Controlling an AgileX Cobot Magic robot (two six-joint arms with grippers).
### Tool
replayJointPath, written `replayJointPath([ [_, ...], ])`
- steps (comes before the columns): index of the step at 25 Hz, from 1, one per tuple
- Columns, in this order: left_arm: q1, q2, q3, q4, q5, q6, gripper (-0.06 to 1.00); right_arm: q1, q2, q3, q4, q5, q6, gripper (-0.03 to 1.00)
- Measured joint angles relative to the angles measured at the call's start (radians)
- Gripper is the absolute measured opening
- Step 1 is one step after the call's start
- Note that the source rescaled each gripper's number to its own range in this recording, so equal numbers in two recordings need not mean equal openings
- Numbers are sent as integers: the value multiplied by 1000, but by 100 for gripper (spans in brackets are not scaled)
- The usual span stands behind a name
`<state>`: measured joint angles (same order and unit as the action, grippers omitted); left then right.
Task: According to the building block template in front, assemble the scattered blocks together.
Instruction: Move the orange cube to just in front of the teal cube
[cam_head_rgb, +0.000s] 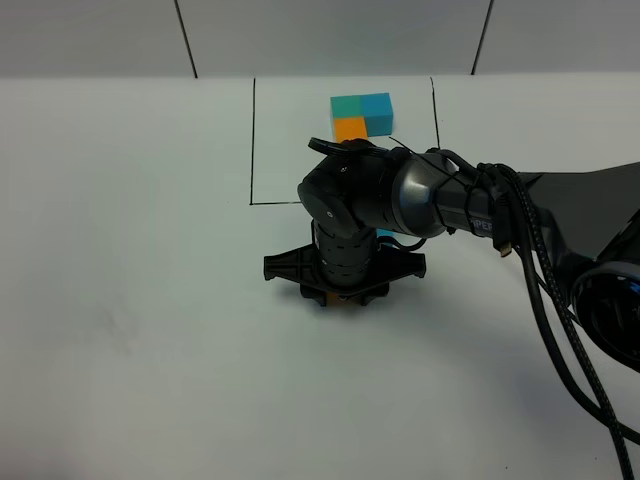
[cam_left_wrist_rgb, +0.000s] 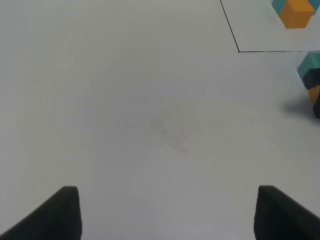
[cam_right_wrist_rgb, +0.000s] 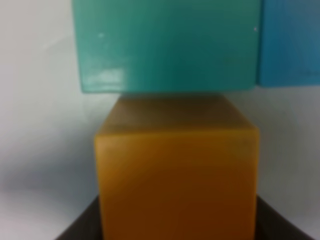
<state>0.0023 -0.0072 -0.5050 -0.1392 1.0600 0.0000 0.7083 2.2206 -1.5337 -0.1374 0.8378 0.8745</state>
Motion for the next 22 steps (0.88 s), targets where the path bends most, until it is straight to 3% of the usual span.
replayJointPath([
  [22,0,0,0,0,0,0,53,0,2,0,-30,-31,-2,2],
])
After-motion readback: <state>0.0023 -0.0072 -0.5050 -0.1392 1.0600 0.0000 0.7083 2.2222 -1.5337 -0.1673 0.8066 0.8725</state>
